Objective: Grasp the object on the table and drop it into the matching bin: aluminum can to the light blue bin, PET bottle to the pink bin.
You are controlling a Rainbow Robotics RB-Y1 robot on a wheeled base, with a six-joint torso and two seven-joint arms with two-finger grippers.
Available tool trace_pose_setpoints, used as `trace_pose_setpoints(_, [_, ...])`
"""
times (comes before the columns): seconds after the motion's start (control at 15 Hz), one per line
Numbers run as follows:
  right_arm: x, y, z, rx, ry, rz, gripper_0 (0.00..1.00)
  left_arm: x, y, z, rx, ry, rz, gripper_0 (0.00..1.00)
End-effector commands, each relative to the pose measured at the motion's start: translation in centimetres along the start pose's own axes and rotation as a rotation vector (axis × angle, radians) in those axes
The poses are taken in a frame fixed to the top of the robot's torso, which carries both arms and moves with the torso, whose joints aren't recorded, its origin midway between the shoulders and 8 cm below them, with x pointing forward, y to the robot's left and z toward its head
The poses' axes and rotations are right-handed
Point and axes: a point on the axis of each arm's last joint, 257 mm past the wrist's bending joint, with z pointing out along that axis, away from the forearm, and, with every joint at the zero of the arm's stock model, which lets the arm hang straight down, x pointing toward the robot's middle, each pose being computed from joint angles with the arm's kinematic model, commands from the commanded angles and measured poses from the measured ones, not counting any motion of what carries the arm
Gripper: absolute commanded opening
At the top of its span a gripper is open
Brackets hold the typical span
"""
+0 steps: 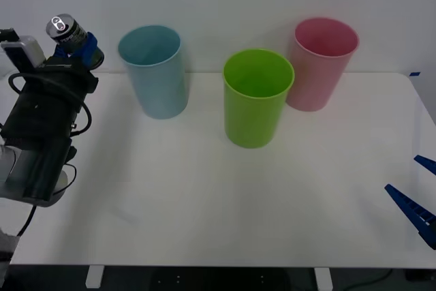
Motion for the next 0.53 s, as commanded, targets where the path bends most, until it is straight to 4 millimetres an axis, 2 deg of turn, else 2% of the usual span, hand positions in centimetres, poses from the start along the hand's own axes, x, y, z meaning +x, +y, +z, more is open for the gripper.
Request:
trace_pose_setpoints(0.07, [0.0,0.0,0.0,0.0,0.0,0.0,1.0,0.2,-1.2,2.8,0.022,0.0,0.008,0.0])
trace_pose_setpoints(0.2, [0.0,0.0,0.0,0.0,0.0,0.0,1.0,0.4,-2.4,4.7,0.042,0.005,0.013,0.0])
trace_pose_setpoints(0.53, [0.0,0.0,0.0,0.0,0.0,0.0,1.0,2.6,-5.0,9.1,0.084,0.057,0.05,0.0])
